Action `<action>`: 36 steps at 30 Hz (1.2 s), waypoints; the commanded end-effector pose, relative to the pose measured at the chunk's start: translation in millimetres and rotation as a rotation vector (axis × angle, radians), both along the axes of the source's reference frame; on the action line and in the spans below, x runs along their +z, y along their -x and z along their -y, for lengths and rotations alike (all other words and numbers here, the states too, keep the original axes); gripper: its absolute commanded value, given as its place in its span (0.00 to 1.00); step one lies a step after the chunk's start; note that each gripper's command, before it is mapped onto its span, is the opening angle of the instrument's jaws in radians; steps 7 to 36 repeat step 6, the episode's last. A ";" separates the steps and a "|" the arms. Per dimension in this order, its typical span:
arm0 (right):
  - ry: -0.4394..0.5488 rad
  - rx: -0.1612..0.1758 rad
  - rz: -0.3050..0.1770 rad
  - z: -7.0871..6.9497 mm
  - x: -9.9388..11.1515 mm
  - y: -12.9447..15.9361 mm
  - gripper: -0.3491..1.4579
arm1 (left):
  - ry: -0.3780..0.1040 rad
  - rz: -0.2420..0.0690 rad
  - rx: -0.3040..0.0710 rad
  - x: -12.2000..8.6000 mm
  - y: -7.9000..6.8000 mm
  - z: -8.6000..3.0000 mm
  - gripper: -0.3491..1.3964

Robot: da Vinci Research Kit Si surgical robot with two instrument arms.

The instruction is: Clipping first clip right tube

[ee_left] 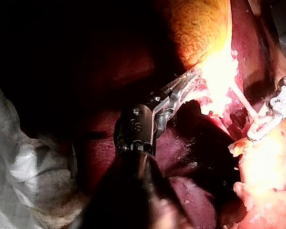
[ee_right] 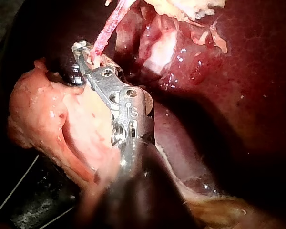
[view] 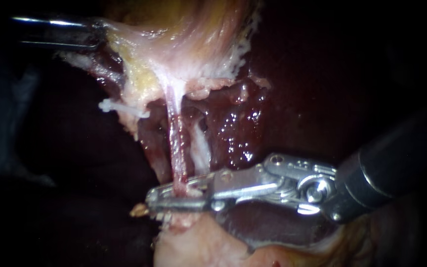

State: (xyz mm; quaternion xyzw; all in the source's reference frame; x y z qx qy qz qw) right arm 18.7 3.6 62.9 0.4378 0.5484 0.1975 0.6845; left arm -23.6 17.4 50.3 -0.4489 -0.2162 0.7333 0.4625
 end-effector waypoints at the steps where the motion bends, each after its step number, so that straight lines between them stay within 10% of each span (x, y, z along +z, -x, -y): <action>1: 0.000 0.001 0.001 0.0 0.1 0.0 0.00 | 0.000 0.000 0.000 0.0 0.0 0.0 0.00; 36: 0.000 0.001 0.001 0.0 0.1 0.0 0.00 | 0.000 0.000 0.000 0.0 0.0 0.0 0.00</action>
